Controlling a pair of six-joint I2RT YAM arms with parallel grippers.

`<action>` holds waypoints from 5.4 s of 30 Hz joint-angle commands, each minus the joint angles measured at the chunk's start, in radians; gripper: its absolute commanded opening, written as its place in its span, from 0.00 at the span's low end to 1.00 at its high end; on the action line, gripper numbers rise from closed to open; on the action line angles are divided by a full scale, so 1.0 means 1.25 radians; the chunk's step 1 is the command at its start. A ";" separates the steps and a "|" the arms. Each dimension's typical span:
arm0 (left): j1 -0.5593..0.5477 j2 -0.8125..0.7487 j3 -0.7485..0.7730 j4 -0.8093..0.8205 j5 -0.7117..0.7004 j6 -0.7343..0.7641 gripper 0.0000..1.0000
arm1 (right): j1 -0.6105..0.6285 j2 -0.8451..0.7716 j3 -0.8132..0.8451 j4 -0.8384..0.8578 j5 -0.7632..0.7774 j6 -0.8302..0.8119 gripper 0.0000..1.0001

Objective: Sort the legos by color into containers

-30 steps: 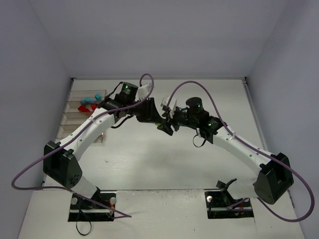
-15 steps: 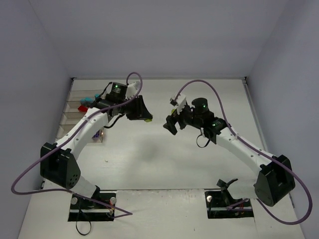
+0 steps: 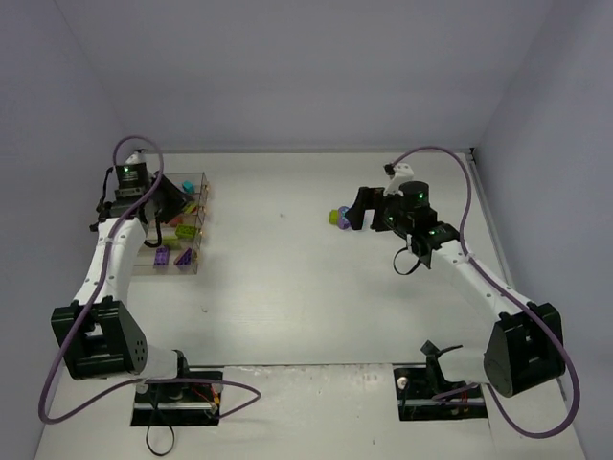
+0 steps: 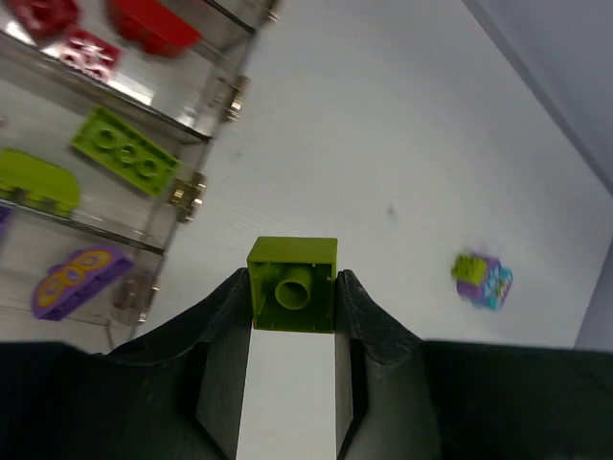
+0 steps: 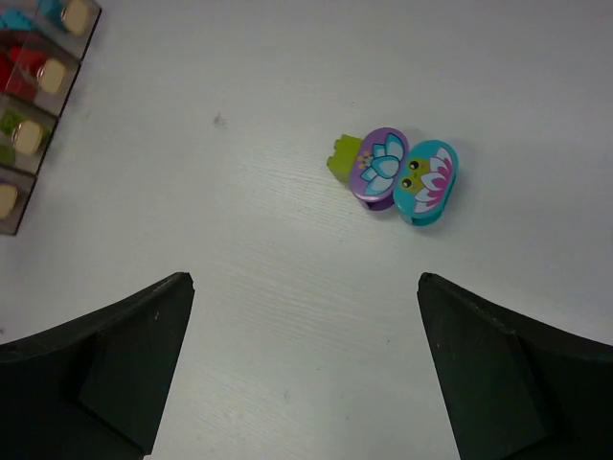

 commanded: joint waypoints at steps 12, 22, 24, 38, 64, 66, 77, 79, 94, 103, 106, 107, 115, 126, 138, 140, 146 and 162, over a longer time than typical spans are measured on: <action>0.157 0.157 0.024 0.122 -0.228 -0.140 0.02 | -0.123 0.042 -0.017 -0.018 0.012 0.193 1.00; 0.158 0.188 0.025 0.099 -0.293 -0.171 0.30 | -0.123 0.052 -0.007 -0.044 0.092 0.164 1.00; 0.157 0.190 0.027 0.091 -0.290 -0.171 0.35 | -0.123 0.069 0.008 -0.045 0.098 0.159 1.00; 0.152 0.079 -0.011 0.062 -0.212 -0.095 0.58 | -0.071 0.259 0.188 -0.052 0.034 -0.088 0.94; -0.124 -0.107 -0.047 -0.118 -0.092 0.087 0.58 | -0.087 0.582 0.538 -0.406 -0.189 -0.914 1.00; -0.126 -0.113 -0.050 -0.120 -0.092 0.087 0.58 | -0.076 0.596 0.537 -0.404 -0.185 -0.924 1.00; -0.133 -0.148 -0.072 -0.139 -0.101 0.094 0.58 | -0.062 0.695 0.601 -0.390 -0.134 -0.933 1.00; -0.133 -0.151 -0.077 -0.143 -0.101 0.094 0.58 | -0.060 0.703 0.606 -0.390 -0.124 -0.934 1.00; -0.134 -0.147 -0.103 -0.118 -0.083 0.094 0.58 | -0.060 0.665 0.478 -0.391 -0.173 -0.836 0.37; -0.161 -0.115 -0.070 -0.097 -0.023 0.098 0.58 | 0.056 0.557 0.395 -0.278 -0.160 -0.653 0.00; -0.177 -0.115 -0.065 -0.050 0.040 0.097 0.58 | 0.090 0.485 0.329 -0.220 -0.162 -0.616 0.00; -0.180 -0.113 -0.067 -0.036 0.082 0.094 0.58 | 0.100 0.445 0.311 -0.202 -0.163 -0.609 0.00; -0.207 -0.091 -0.098 0.130 0.327 0.050 0.59 | 0.195 0.276 0.157 -0.004 -0.146 -0.550 0.00; -0.279 -0.066 -0.077 0.143 0.412 0.090 0.59 | 0.259 0.133 0.067 0.144 -0.123 -0.497 0.00; -0.315 -0.037 -0.054 0.145 0.393 0.108 0.54 | 0.261 0.064 0.045 0.162 -0.184 -0.503 0.00; -0.326 -0.033 -0.045 0.151 0.392 0.109 0.54 | 0.261 0.057 0.042 0.162 -0.193 -0.503 0.00; -0.349 -0.026 -0.040 0.154 0.385 0.111 0.49 | 0.261 0.047 0.039 0.164 -0.210 -0.506 0.00; -0.352 -0.033 -0.071 0.219 0.435 0.082 0.17 | 0.260 0.044 0.017 0.178 -0.239 -0.515 0.00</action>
